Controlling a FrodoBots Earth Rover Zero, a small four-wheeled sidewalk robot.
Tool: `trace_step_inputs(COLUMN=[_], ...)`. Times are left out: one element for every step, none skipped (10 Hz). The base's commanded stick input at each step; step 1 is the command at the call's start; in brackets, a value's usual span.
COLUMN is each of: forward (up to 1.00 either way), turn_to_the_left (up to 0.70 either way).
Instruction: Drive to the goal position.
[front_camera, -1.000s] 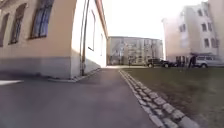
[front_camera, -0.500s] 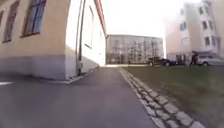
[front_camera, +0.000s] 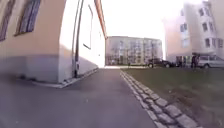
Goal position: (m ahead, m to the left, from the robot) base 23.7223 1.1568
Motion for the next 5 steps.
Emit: trace_step_inputs(forward=[0.85, 0.85, 0.85, 0.85, 0.85], turn_to_the_left=[0.00, 0.00, 0.00, 0.00, 0.00])
